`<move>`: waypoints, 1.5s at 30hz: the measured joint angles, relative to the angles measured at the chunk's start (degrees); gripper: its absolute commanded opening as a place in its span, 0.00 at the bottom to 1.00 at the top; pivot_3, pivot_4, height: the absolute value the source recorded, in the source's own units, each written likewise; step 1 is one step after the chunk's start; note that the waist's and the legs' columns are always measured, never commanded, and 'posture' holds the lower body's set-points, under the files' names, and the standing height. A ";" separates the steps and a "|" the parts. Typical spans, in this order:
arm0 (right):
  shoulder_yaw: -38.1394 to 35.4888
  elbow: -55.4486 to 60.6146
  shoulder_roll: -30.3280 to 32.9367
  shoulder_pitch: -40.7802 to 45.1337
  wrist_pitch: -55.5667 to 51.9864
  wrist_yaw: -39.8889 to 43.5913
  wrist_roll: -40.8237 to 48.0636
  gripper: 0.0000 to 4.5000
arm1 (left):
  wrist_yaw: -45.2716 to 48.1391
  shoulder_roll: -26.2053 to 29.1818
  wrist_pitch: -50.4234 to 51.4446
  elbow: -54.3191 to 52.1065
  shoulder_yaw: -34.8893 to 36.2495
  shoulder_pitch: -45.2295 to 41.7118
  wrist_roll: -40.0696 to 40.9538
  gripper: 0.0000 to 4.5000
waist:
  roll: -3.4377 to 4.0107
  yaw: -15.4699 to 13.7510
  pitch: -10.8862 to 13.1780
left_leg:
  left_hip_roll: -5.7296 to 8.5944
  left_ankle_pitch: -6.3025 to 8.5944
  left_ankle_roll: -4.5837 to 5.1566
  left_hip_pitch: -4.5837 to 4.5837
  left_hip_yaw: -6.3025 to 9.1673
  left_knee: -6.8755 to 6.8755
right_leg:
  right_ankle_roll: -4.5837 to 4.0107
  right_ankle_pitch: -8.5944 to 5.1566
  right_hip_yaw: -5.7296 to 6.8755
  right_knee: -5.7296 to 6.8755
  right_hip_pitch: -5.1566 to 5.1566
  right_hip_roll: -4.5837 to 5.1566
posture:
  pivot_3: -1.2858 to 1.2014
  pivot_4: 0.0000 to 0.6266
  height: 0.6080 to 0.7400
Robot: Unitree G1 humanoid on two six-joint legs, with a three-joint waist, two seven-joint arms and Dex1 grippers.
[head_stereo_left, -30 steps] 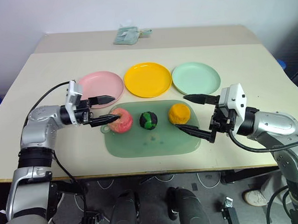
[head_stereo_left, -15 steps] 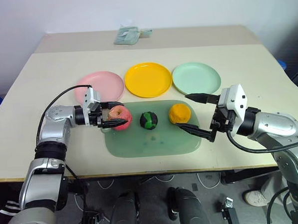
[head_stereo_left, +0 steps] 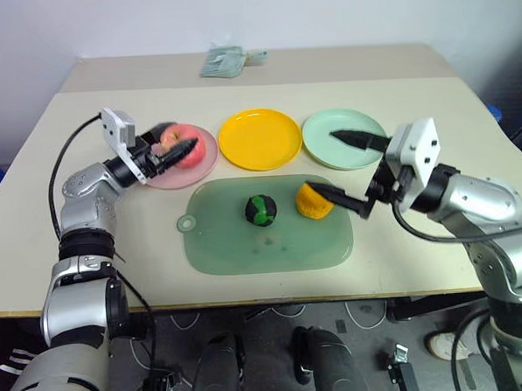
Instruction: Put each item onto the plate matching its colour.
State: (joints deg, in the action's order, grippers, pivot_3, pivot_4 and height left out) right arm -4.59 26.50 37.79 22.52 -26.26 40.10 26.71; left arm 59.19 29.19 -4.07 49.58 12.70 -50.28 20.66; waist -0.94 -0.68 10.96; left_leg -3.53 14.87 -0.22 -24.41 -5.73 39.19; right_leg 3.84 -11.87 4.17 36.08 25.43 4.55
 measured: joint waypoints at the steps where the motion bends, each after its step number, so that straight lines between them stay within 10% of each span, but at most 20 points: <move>1: 0.97 -1.13 -1.22 1.26 -0.02 -1.71 -1.62 1.00 | -3.81 -0.19 -1.68 1.36 0.01 -0.56 -1.29 0.72 | 0.00 0.10 0.00 | -0.01 0.00 0.00 0.01 -0.01 -0.01 | 0.00 0.00 0.00 0.01 0.00 -0.01 | 0.52 0.24 1.00; 10: 7.83 -3.18 -7.67 3.44 -0.87 -7.81 -7.61 1.00 | -20.31 -1.23 -7.39 6.03 0.08 -2.24 -6.32 0.72 | -0.01 -0.08 0.00 | -0.01 0.00 0.00 -0.03 -0.05 -0.03 | 0.02 0.01 0.00 0.00 0.03 0.00 | 0.52 0.24 1.00; 13: 8.06 -3.13 -7.58 3.43 -0.88 -7.39 -7.82 1.00 | -21.10 -1.22 -7.32 6.03 0.06 -2.24 -6.46 0.99 | -0.01 -0.01 0.00 | 0.00 0.00 0.00 -0.03 -0.05 -0.03 | 0.02 0.01 0.00 0.00 0.02 0.00 | 0.52 0.24 1.00; 17: 7.89 -3.09 -7.37 3.38 -0.93 -6.29 -7.40 1.00 | -21.16 -0.49 -7.42 6.03 0.11 -2.53 -6.37 0.99 | -0.01 0.12 0.00 | -0.02 0.00 0.00 -0.01 -0.05 -0.03 | 0.02 0.01 0.00 0.01 0.03 -0.01 | 0.52 0.24 1.00; 23: 7.70 -3.07 -6.74 3.27 -0.94 -4.89 -7.35 1.00 | -9.38 1.02 -4.86 3.70 1.66 -4.26 -1.67 0.99 | -0.01 0.14 0.00 | -0.02 0.00 0.00 -0.01 -0.06 -0.03 | 0.01 0.01 0.00 0.00 0.03 -0.01 | 0.52 0.24 1.00; 29: 7.62 -1.82 -4.18 0.85 -2.17 -2.30 -6.39 1.00 | 17.01 5.37 15.65 -14.77 -0.09 3.55 10.69 0.99 | 0.02 0.47 -0.01 | -0.03 0.00 0.00 0.01 -0.05 -0.04 | 0.00 0.00 -0.01 0.02 0.02 -0.01 | 0.52 0.24 1.00; 36: 7.58 -1.72 -3.22 0.61 -4.29 -1.73 -5.70 1.00 | 25.02 8.81 36.94 -30.63 -2.12 11.67 20.08 0.99 | 0.01 1.22 0.00 | -0.05 -0.01 -0.03 0.01 0.05 -0.03 | -0.02 -0.02 -0.01 0.03 0.02 -0.04 | 0.52 0.24 1.00; 45: 17.72 -5.61 -11.72 4.87 -8.38 -5.18 -9.40 1.00 | 30.07 12.11 27.64 -27.95 -4.67 13.59 13.71 0.99 | 0.03 1.47 0.00 | -0.07 -0.01 -0.03 -0.03 0.00 -0.05 | -0.05 -0.02 -0.01 0.03 0.09 -0.05 | 0.52 0.24 1.00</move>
State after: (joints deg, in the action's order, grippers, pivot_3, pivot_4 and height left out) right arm 13.13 20.89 26.07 27.39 -34.63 34.92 17.31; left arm 89.26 41.30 23.58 21.63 8.03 -36.70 34.37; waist -0.91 0.79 10.96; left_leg -3.60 14.85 -0.25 -24.43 -5.73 39.15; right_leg 3.79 -11.89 4.16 36.11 25.52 4.50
